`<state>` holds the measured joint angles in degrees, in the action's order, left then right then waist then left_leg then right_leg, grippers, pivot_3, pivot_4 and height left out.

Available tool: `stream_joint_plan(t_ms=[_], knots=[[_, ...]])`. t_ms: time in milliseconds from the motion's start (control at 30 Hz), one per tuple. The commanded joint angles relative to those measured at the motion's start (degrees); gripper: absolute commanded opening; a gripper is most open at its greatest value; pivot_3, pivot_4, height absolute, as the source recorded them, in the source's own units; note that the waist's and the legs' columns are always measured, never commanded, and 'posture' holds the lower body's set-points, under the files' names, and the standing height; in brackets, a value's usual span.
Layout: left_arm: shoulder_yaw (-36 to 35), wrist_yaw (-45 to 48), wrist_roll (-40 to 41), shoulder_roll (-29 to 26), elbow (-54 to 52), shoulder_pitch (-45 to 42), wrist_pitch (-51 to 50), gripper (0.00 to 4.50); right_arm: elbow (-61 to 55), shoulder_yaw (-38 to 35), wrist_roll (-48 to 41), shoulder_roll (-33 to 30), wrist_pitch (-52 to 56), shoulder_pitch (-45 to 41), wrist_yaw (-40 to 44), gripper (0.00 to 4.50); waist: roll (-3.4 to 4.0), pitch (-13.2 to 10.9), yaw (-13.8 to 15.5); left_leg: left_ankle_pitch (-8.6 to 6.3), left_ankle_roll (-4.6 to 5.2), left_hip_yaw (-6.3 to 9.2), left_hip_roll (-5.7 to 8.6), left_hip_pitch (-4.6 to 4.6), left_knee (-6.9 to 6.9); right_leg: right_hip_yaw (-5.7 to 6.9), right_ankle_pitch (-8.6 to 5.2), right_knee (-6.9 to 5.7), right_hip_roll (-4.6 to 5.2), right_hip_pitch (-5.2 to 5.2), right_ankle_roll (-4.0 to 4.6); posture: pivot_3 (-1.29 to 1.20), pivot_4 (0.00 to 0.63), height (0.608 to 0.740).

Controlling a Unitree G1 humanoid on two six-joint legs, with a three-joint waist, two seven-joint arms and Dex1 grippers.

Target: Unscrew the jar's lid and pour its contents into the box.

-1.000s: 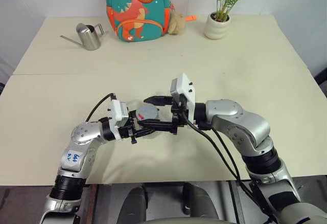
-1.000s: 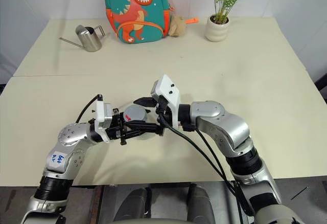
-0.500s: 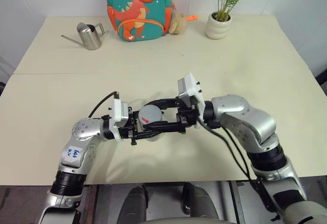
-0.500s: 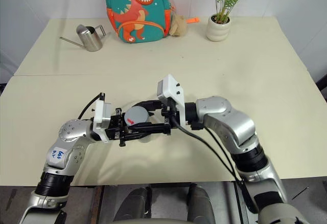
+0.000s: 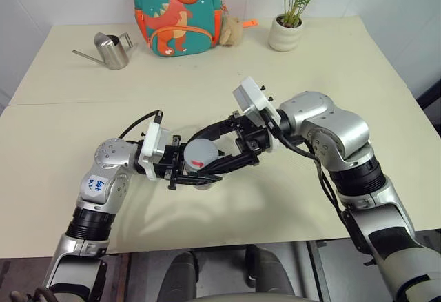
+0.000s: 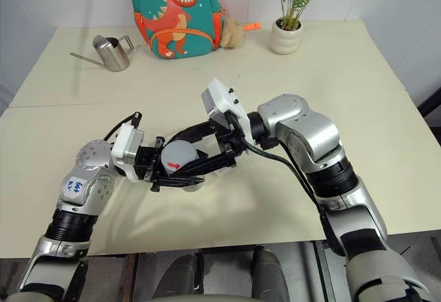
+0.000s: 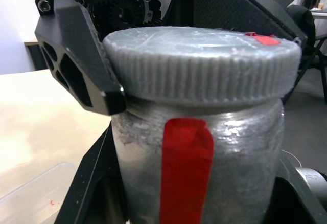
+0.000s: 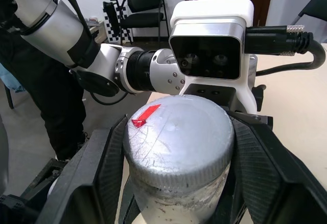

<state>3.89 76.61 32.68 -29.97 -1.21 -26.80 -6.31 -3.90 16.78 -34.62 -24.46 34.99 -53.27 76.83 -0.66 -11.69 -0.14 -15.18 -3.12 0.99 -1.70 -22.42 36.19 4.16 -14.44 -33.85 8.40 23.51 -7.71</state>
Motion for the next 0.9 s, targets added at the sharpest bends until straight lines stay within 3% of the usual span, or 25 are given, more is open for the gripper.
stream_joint_plan(t_ms=[33, 100, 333, 567, 900], knots=[[-1.2, 0.4, -2.2, -1.1, 2.7, -0.1, 1.9, 2.01, -1.6, -4.3, -1.7, 0.5, -2.0, -1.6, 0.0, 3.94, 0.0, 0.0, 0.0, 0.0, 0.0, -0.02, 0.0, 0.01, -0.01, -0.02, 0.0, -0.01, 0.0, 0.0, 0.0, 0.0, 0.15, 0.74], [-2.5, -0.1, -2.9, -1.3, 5.0, -1.1, 2.8, 2.01, -1.4, -5.2, -0.9, 0.9, -2.9, -1.2, -1.5, 4.48, 0.0, 0.0, 0.0, 0.0, 0.0, -0.02, 0.0, 0.01, 0.01, -0.02, 0.0, -0.02, 0.0, 0.0, 0.0, 0.0, 0.15, 0.74], [-4.7, -2.0, -4.0, -0.4, 8.7, -2.7, 4.3, 2.01, -1.0, -6.6, 3.3, 1.8, -5.9, 0.4, -8.6, 4.48, 0.0, 0.0, 0.0, 0.0, -0.01, -0.04, 0.0, 0.0, 0.01, -0.04, 0.02, -0.01, 0.0, 0.02, -0.02, 0.0, 0.15, 0.74], [-4.3, -4.3, -4.1, 2.0, 8.4, -3.3, 3.7, 2.01, -4.3, -3.5, 5.5, 5.1, -1.2, 2.0, -17.7, 4.48, 0.0, 0.0, 0.0, 0.12, -0.27, -0.1, 0.0, 0.0, 0.0, -0.09, 0.02, -0.02, 0.0, 0.05, -0.03, 0.0, 0.15, 0.74], [-3.7, -6.1, -5.1, 4.4, 8.5, -3.9, 3.8, 2.01, -6.4, -1.3, 6.1, 8.0, 2.4, 3.0, -21.7, 4.48, -0.02, 0.0, 0.0, 0.09, -0.21, -0.1, 0.0, 0.01, 0.02, -0.11, 0.03, -0.05, 0.0, 0.05, -0.04, 0.0, 0.15, 0.74]])
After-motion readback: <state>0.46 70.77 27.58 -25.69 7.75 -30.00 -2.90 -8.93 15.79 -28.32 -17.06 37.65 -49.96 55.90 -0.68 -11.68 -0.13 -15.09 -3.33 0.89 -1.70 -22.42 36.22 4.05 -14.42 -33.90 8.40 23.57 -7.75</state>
